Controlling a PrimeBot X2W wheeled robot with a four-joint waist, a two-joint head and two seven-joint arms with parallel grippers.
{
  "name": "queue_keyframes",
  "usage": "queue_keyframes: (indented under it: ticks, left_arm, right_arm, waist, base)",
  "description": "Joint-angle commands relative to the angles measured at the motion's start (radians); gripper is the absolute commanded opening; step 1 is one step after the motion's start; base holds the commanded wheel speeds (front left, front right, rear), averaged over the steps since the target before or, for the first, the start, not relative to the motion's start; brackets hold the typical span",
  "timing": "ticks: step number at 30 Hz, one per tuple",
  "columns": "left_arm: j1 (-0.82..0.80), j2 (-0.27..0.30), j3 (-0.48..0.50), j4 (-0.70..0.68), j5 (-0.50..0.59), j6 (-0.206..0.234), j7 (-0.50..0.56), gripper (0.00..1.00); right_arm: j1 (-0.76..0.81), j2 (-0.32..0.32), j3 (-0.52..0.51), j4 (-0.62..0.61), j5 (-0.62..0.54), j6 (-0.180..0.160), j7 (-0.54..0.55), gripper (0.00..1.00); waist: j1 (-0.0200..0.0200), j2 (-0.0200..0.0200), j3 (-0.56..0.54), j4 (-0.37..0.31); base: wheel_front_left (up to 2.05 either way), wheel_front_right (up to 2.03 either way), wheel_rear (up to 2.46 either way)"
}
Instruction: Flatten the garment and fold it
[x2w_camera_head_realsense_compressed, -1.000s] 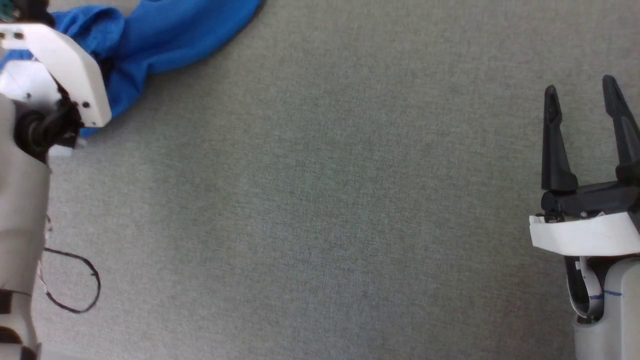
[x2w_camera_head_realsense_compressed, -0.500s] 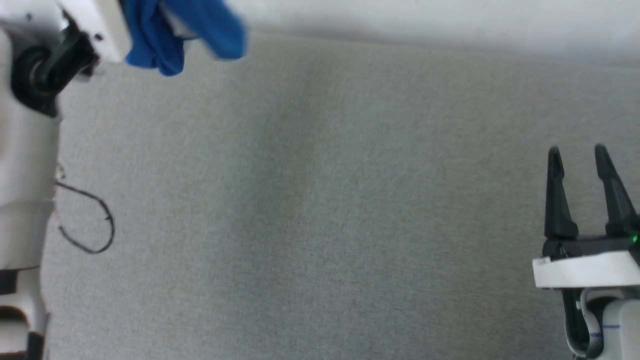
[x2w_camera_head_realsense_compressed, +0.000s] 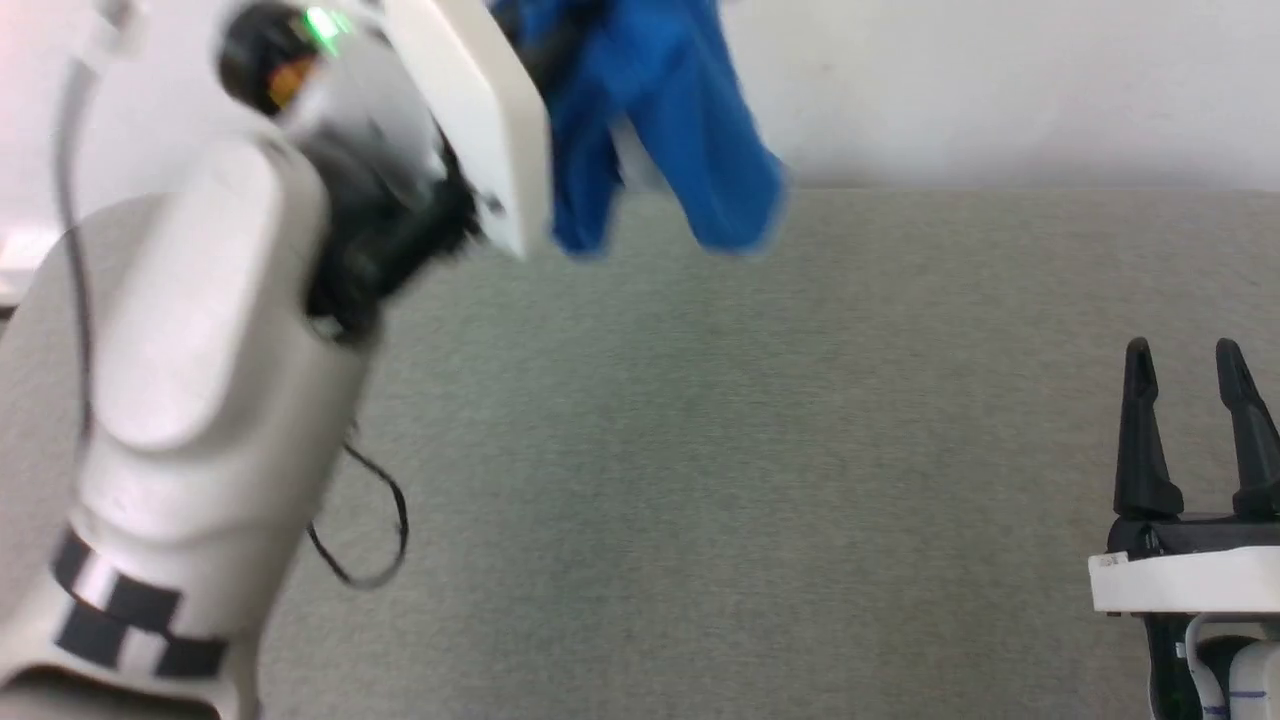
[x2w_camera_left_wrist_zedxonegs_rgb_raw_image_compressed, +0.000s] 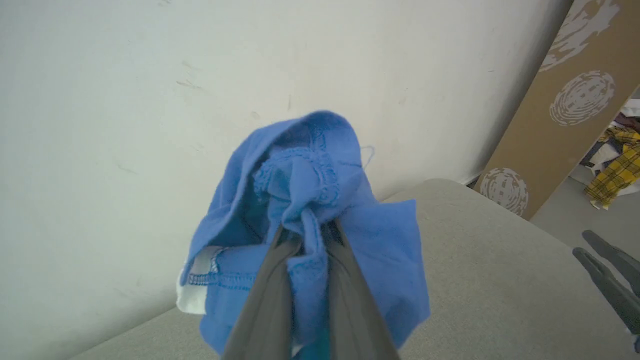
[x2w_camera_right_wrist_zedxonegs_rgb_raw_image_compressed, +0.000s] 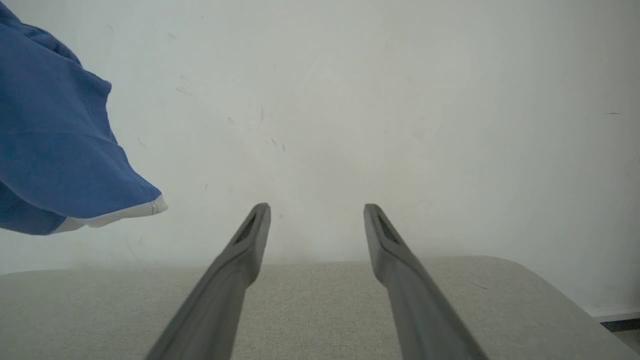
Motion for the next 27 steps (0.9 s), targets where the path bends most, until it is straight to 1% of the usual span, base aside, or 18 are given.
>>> queue_keyframes:
  ticks: [1, 3, 6, 9, 13, 14, 15, 20, 21, 22, 23, 27]
  left_arm:
    - [0.056, -0.012, -0.022, -0.023, 0.002, 0.009, -0.006, 0.0]
    - [0.111, -0.029, -0.048, -0.039, 0.006, 0.015, -0.023, 0.0]
    - [0.189, -0.046, -0.097, -0.045, 0.03, 0.008, -0.067, 0.0]
    - [0.265, -0.071, -0.135, -0.021, 0.038, 0.0, -0.126, 0.0]
    - [0.346, -0.083, -0.217, 0.065, 0.091, -0.018, -0.197, 0.0]
    - [0.346, -0.083, -0.217, 0.065, 0.091, -0.018, -0.197, 0.0]
    - [0.363, -0.086, -0.238, 0.094, 0.107, -0.02, -0.212, 0.0]
    - [0.436, -0.136, -0.299, 0.246, 0.126, -0.017, -0.265, 0.0]
    - [0.442, -0.148, -0.303, 0.267, 0.122, -0.019, -0.276, 0.07]
    - [0.445, -0.162, -0.299, 0.282, 0.113, -0.02, -0.292, 0.42]
    - [0.44, -0.171, -0.297, 0.291, 0.112, -0.02, -0.311, 1.0]
    - [0.408, -0.194, -0.259, 0.279, 0.094, -0.013, -0.385, 1.0]
  right_arm:
    - [0.01, -0.001, 0.0, -0.011, 0.003, -0.001, -0.005, 1.0]
    - [0.014, -0.001, -0.007, -0.016, 0.002, -0.001, -0.005, 1.0]
    - [0.018, -0.001, -0.018, -0.023, 0.004, -0.001, -0.005, 1.0]
    - [0.015, -0.001, -0.017, -0.029, 0.007, -0.001, -0.005, 1.0]
    - [-0.001, -0.001, -0.008, -0.03, 0.016, -0.001, -0.005, 1.0]
    - [-0.001, -0.001, -0.008, -0.03, 0.016, -0.001, -0.005, 1.0]
    - [-0.005, -0.001, -0.006, -0.03, 0.018, -0.001, -0.005, 1.0]
    - [-0.021, -0.001, -0.002, -0.024, 0.023, -0.001, -0.005, 1.0]
    - [-0.024, -0.001, -0.002, -0.023, 0.023, -0.001, -0.005, 1.0]
    - [-0.026, -0.001, -0.003, -0.023, 0.023, -0.001, -0.005, 1.0]
    - [-0.027, -0.001, -0.006, -0.022, 0.022, -0.001, -0.005, 1.0]
    - [-0.022, -0.001, -0.015, -0.016, 0.016, -0.001, -0.005, 1.0]
  waist:
    - [0.0001, -0.0002, -0.021, -0.076]
    - [0.0001, -0.0002, -0.012, -0.094]
    - [0.0001, -0.0002, 0.008, -0.115]
    - [0.0001, -0.0002, 0.034, -0.135]
    - [0.0001, -0.0002, 0.059, -0.155]
    - [0.0001, -0.0002, 0.059, -0.155]
    - [0.0001, -0.0002, 0.063, -0.157]
    - [0.0001, -0.0002, 0.078, -0.159]
    - [0.0001, -0.0002, 0.079, -0.156]
    - [0.0001, -0.0002, 0.079, -0.152]
    - [0.0001, -0.0002, 0.078, -0.145]
    - [0.0001, -0.0002, 0.058, -0.116]
  base:
    - [0.0, 0.0, 0.0]
    - [0.0, 0.0, 0.0]
    - [0.0, 0.0, 0.0]
    - [0.0, 0.0, 0.0]
    - [0.0, 0.0, 0.0]
    - [0.0, 0.0, 0.0]
    - [0.0, 0.0, 0.0]
    - [0.0, 0.0, 0.0]
    - [0.0, 0.0, 0.0]
    - [0.0, 0.0, 0.0]
    - [0.0, 0.0, 0.0]
    - [0.0, 0.0, 0.0]
